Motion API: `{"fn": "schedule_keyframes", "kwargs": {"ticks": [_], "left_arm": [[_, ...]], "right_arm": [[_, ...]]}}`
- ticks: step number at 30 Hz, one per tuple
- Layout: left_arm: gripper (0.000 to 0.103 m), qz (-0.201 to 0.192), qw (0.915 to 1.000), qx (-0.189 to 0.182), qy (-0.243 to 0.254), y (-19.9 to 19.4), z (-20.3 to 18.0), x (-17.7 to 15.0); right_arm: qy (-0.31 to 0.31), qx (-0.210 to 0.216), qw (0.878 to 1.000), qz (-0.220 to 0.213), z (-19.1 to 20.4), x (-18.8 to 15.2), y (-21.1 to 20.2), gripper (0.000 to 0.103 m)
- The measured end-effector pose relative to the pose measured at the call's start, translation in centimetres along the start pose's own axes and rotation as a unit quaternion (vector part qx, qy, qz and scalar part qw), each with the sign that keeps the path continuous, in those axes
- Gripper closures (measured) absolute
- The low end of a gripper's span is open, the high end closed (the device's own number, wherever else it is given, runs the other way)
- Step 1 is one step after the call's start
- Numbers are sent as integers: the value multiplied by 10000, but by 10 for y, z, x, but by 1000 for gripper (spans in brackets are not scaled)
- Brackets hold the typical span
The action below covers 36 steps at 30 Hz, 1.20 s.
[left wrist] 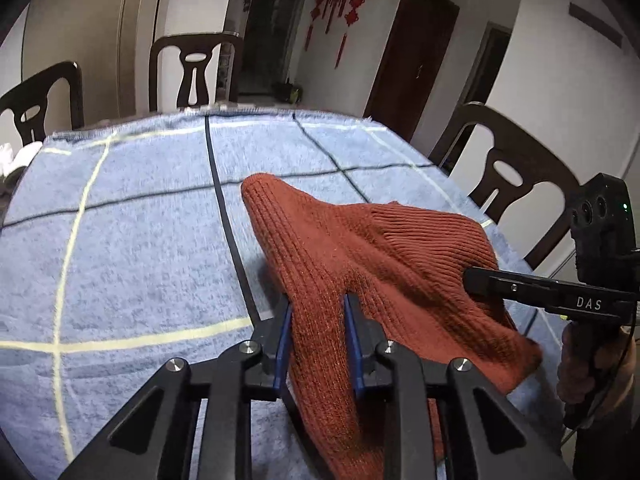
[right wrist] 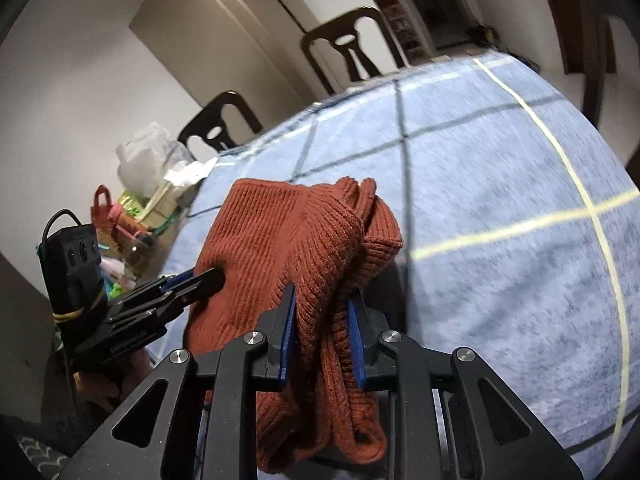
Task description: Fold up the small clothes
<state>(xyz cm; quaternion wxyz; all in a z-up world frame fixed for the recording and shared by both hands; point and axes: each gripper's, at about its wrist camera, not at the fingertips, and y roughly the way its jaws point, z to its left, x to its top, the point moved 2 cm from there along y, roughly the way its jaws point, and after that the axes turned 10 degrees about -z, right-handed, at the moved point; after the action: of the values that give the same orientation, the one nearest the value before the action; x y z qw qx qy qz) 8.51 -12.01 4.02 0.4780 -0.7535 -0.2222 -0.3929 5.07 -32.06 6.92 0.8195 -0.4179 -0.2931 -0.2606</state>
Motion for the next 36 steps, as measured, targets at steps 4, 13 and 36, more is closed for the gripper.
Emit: {"fn": "schedule_keyframes", "kwargs": {"ticks": [4,13,36], "left_arm": [[77,-285,9995,151,70,-27,19,13],[77,-384,9952,902,-33,-60,101,26],[73,-403,9938,927,-455,-52,155,18]], "right_arm": [[-114,265,9996,5,29,10,21,80],[-256,745,9958,463,74,15,106,80],[-1206,-59,9925,180,92,22,120,73]]}}
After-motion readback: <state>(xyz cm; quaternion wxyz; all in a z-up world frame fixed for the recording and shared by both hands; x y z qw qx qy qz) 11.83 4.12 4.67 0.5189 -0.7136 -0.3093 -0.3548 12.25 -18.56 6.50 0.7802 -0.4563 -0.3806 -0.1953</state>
